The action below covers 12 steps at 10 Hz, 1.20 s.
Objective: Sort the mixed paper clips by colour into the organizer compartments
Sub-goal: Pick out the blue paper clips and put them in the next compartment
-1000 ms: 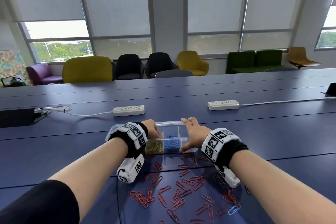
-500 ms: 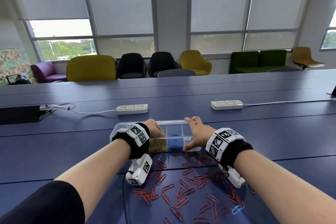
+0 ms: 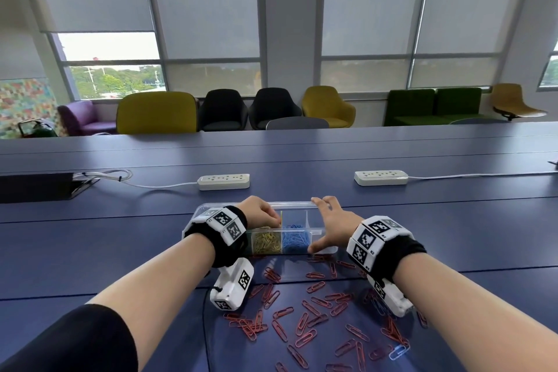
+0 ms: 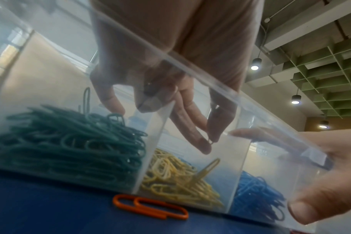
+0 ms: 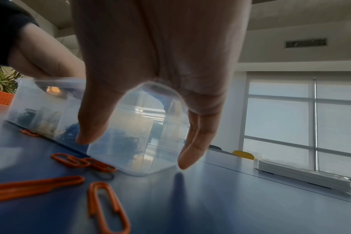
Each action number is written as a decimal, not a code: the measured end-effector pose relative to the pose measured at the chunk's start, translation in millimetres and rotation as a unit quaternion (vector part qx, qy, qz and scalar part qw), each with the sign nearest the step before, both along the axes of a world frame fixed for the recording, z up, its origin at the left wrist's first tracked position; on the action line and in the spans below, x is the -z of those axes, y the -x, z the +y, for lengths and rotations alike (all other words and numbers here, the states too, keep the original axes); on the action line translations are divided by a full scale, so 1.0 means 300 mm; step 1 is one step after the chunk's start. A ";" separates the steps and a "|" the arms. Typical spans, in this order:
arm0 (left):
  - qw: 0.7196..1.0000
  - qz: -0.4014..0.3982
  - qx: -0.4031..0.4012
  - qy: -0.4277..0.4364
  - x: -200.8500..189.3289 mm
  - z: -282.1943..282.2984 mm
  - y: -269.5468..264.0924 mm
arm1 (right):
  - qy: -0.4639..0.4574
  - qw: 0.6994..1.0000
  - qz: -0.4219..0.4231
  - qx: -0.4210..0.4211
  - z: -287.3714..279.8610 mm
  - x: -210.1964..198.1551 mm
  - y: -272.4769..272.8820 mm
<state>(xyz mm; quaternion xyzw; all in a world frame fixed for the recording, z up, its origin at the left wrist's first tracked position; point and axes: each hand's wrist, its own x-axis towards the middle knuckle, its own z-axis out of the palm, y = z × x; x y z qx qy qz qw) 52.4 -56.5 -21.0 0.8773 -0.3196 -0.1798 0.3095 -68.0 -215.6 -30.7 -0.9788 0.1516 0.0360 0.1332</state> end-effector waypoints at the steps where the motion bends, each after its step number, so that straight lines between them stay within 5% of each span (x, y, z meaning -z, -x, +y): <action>1: 0.999 0.019 -0.015 0.021 -0.002 -0.004 0.005 | 0.002 1.000 0.000 -0.001 -0.001 0.002 -0.001; 4: 0.996 -0.061 -0.032 -0.051 -0.027 -0.023 0.022 | -0.002 1.000 -0.006 -0.002 -0.002 0.005 0.001; 6: 0.956 -0.179 0.018 -0.232 -0.092 -0.009 0.023 | 0.003 1.000 -0.005 -0.004 -0.005 0.009 -0.002; 8: 0.939 -0.178 0.055 -0.288 -0.077 -0.063 0.061 | 0.008 1.000 -0.004 -0.007 -0.009 0.013 -0.005; 12: 0.949 -0.132 0.072 -0.278 -0.071 -0.062 0.054 | 0.008 1.000 -0.004 -0.012 -0.015 0.012 -0.010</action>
